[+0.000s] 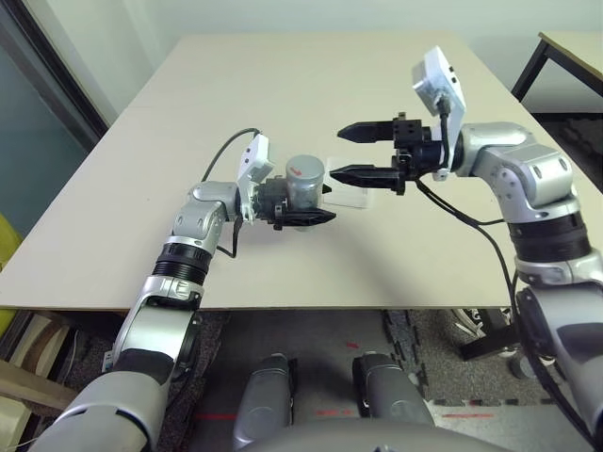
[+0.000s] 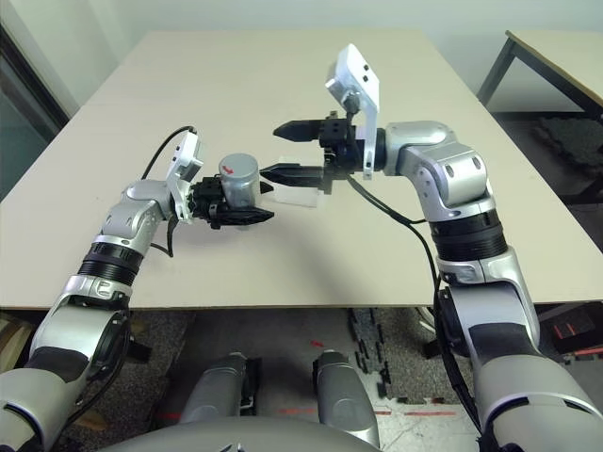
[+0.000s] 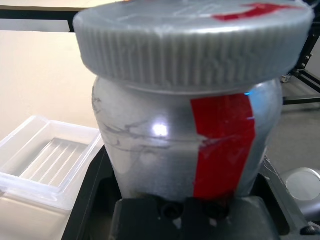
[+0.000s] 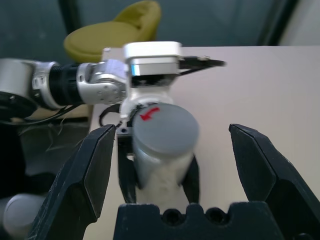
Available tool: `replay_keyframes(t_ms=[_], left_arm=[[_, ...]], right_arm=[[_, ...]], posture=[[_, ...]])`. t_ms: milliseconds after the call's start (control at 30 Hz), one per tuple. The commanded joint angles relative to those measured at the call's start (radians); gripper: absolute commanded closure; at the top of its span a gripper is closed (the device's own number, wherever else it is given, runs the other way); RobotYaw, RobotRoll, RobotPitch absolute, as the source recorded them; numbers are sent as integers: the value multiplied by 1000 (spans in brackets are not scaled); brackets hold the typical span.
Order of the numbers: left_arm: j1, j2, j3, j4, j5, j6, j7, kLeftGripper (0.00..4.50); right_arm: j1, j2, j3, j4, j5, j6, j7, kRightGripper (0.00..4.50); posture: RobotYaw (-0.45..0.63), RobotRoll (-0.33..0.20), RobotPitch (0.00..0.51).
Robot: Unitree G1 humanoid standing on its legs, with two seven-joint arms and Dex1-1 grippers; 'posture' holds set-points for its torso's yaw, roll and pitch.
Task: Pour the medicine from the bottle into the box.
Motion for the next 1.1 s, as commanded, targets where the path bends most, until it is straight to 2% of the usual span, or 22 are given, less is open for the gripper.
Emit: replay_keyframes(t_ms=[33,433,1000,1100], left_arm=[[0,-2,-8,-13,4,-5,2,1752],[9,-5,-15,-28,6,-8,4,1752],[17,-9,-14,-45,1,2,7,1752],[18,-8,-14,-47,1,3,7,1752]], right_arm=[[-16,10,45,-5,-22,-20,12,0],[-43,54,81,48,-61,-51,8,0],[-45,87,69,94,-71,-56,6,0],[-42,89,66,92,-65,-48,7,583]], posture=[[-118,0,39],[-112,0,32],[-110,0,38],[-110,0,38]])
